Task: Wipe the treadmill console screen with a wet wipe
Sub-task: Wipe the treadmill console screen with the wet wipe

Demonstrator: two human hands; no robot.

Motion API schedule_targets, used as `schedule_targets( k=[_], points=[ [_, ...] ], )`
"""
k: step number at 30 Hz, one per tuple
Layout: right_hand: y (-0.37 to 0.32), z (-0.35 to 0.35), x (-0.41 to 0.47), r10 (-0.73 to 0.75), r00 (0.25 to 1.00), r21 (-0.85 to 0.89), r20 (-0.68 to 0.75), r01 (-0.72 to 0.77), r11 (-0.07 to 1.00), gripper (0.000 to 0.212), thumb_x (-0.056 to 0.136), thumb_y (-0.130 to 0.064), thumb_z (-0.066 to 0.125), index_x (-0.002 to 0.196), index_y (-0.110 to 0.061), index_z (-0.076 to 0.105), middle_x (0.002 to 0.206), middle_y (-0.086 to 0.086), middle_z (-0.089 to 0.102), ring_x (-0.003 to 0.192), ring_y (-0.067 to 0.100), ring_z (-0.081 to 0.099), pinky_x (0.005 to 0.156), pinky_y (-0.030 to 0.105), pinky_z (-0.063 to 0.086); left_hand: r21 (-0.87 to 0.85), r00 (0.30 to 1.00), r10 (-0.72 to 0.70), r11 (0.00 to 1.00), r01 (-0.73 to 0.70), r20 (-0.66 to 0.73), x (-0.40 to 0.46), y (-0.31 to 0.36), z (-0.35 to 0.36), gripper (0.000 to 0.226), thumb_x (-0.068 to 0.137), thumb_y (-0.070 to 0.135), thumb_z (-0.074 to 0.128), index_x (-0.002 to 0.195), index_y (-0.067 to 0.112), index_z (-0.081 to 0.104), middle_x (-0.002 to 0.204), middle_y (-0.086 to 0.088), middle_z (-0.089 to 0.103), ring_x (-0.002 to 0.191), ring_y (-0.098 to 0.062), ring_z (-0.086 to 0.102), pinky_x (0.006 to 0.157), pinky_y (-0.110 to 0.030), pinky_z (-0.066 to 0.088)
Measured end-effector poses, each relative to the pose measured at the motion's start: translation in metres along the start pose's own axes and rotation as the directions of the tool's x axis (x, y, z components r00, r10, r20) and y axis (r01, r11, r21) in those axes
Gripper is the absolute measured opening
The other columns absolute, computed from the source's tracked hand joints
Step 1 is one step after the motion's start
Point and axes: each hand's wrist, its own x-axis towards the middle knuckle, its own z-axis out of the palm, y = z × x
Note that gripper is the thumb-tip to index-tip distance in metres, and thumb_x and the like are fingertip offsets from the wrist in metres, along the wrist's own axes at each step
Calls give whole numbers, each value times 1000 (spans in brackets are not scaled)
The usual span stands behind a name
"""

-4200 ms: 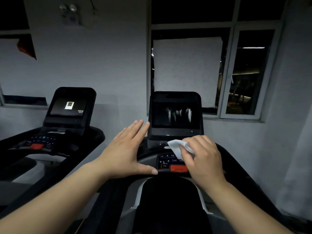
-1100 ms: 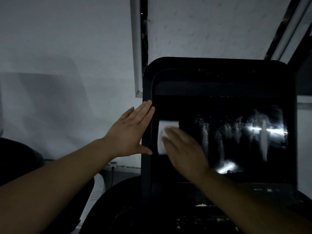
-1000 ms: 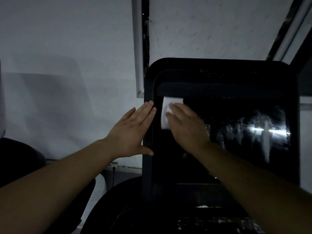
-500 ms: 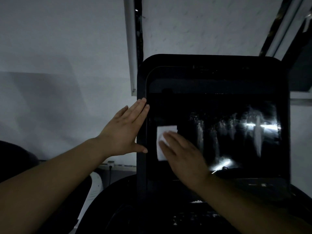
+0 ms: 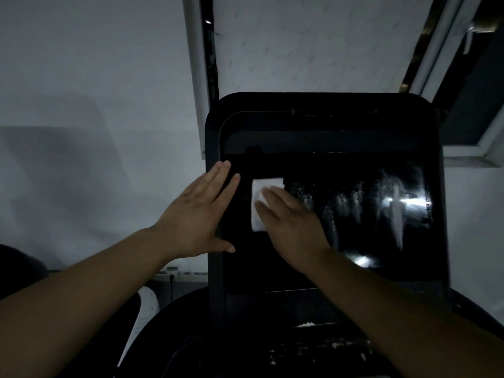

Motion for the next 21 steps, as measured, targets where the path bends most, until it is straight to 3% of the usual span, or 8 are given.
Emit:
schedule_targets(
  k=[5,9,15,21],
  points=[
    [28,-2,42,4,1000,22,24,-5,1000,44,82,-15,40,113,-1,69,129,21,63,126,38,57,90,48,57,9,1000,4,1000,-4,5,2,3,-1,144,65,82,70,160,15,-15,167,-17,-23,155,-27,-21,125,-40,1],
    [33,-3,45,7,999,24,42,-8,1000,36,82,-10,52,113,-1,68,129,22,63,126,39,57,89,49,57,13,1000,9,1000,-9,17,1,3,-2,144,66,80,71,160,15,-16,166,-17,-25,154,-27,-23,125,-39,0],
    [14,1,-3,36,996,3,78,-36,999,39,82,-12,56,120,-9,65,137,13,59,134,31,49,90,42,57,45,999,17,999,-19,32,-2,1,-1,145,63,80,72,159,16,-17,166,-18,-26,154,-28,-25,125,-41,-1],
    [-12,9,-66,15,996,41,93,-18,999,41,85,-8,56,125,-8,65,141,15,57,136,32,50,91,42,56,54,999,19,998,-22,51,-5,2,3,145,64,80,73,159,18,-18,165,-18,-28,152,-27,-29,124,-43,-2]
  ],
)
